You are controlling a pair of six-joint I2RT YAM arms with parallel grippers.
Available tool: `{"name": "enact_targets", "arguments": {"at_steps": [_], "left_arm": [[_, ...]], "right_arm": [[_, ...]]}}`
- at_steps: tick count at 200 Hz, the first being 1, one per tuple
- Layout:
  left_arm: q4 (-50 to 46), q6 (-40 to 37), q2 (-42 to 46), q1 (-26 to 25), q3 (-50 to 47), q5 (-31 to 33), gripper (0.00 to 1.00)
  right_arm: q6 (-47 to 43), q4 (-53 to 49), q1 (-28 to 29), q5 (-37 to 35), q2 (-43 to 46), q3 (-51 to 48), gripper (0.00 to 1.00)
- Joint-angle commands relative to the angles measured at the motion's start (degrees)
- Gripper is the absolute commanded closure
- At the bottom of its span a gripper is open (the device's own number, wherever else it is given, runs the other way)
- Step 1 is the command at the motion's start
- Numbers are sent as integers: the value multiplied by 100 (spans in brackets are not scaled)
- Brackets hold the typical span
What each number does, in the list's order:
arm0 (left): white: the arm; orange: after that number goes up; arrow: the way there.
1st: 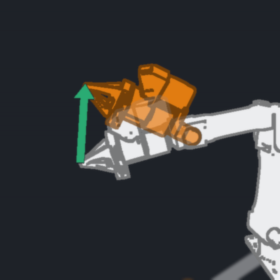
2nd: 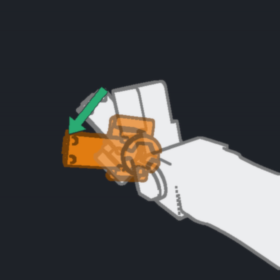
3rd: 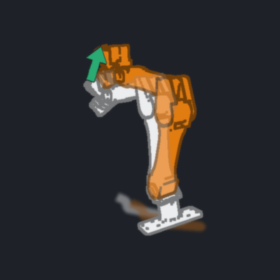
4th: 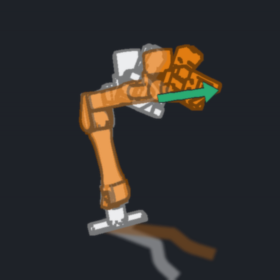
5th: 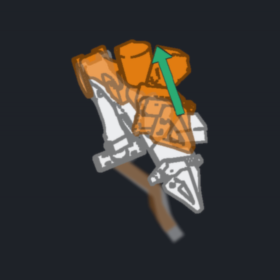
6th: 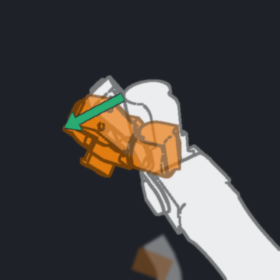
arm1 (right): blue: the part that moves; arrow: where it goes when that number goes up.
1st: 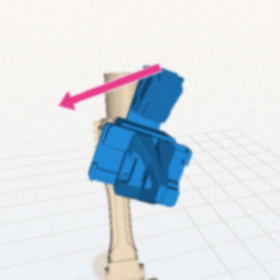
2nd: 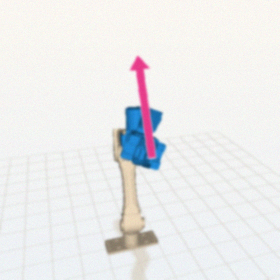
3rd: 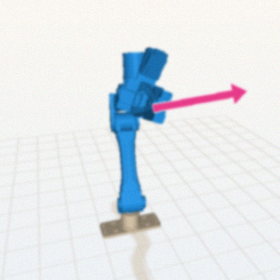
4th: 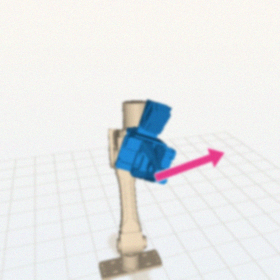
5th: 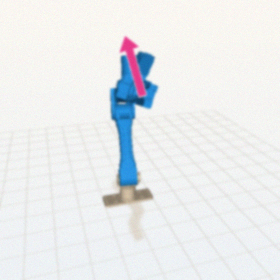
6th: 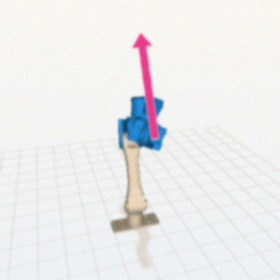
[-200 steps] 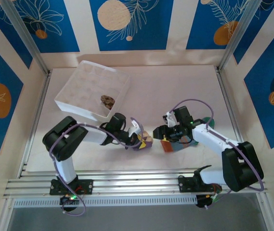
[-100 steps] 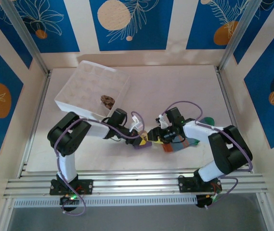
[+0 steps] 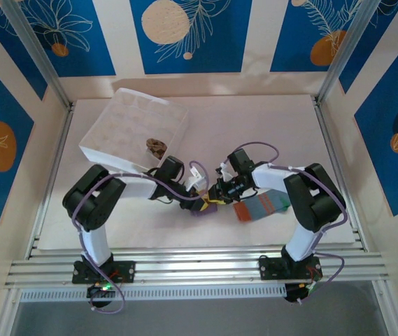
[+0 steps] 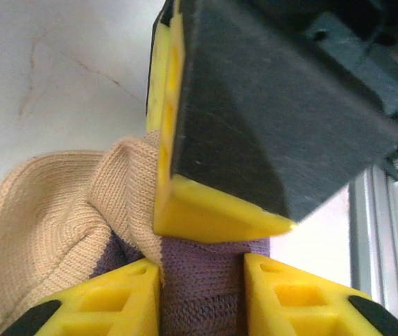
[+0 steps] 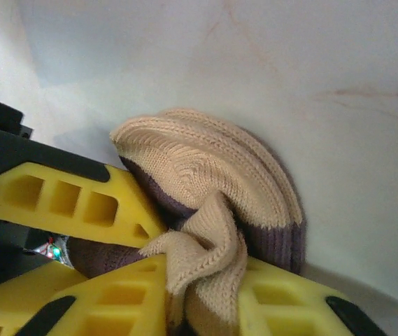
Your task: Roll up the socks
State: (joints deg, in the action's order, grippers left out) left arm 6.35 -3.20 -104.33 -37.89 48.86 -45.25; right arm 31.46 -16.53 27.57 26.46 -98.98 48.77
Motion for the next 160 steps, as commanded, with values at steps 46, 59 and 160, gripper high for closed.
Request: {"name": "enact_targets", "arguments": {"at_steps": [46,59,160], "left_arm": [[-189,-909,943,-102,-417,716,60],[-128,-1216,1272,-214,-559,910,58],[634,-3849,2420,-1779,-1551,4391,53]], "right_arm": [[2,-762,134,-800,-457,-89,85],[-21,-833,152,-826,-447,-36,85],[-43,-1070,262,-828,-453,141,86]]}}
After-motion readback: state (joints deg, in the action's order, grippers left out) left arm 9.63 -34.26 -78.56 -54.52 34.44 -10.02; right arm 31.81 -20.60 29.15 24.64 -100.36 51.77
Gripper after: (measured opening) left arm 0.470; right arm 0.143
